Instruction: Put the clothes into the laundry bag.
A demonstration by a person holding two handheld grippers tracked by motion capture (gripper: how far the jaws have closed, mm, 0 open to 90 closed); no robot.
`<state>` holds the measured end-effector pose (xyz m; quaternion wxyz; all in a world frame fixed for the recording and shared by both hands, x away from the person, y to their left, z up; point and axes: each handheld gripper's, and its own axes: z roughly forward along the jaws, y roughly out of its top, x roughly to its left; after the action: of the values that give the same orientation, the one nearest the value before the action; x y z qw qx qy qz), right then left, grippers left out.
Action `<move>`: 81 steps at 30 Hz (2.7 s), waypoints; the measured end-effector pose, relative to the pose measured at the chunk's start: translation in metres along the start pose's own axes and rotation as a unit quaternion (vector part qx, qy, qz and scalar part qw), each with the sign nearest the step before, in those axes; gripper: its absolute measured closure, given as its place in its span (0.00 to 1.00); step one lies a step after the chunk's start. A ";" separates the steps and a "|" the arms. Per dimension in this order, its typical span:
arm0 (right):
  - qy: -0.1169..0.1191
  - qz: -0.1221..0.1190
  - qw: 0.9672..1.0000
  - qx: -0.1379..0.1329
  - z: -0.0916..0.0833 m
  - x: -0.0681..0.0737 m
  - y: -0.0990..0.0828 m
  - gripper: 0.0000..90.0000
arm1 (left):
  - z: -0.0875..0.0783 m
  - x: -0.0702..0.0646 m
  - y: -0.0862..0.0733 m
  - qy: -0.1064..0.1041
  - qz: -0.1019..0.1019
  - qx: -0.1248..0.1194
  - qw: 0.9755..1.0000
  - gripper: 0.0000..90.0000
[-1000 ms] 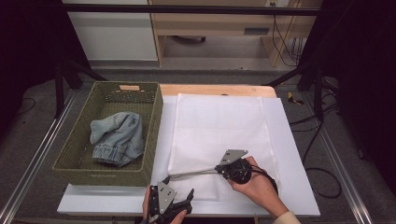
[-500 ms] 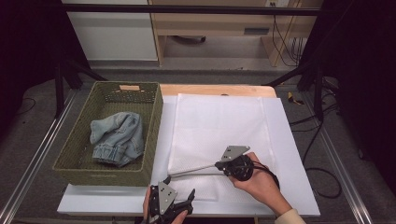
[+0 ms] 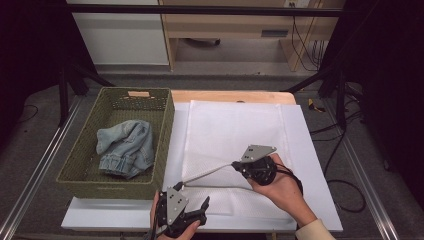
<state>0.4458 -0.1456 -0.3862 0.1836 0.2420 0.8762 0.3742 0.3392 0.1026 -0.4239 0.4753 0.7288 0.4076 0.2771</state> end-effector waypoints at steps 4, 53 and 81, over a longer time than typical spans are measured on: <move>0.005 0.013 1.000 -0.012 -0.004 -0.004 0.006 1.00 | 0.001 0.003 0.016 -0.003 0.004 0.007 1.000 0.11; 0.037 0.084 0.992 -0.084 -0.006 -0.015 -0.004 1.00 | -0.003 0.112 0.080 0.015 0.039 0.110 0.993 0.08; 0.041 0.090 0.991 -0.088 -0.006 -0.017 -0.006 1.00 | 0.006 0.227 0.100 0.075 0.020 0.220 0.972 0.08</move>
<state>0.4544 -0.1620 -0.3842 0.1331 0.2874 0.8214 0.4744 0.4931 0.2731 -0.3309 0.2660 0.8007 0.4781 0.2439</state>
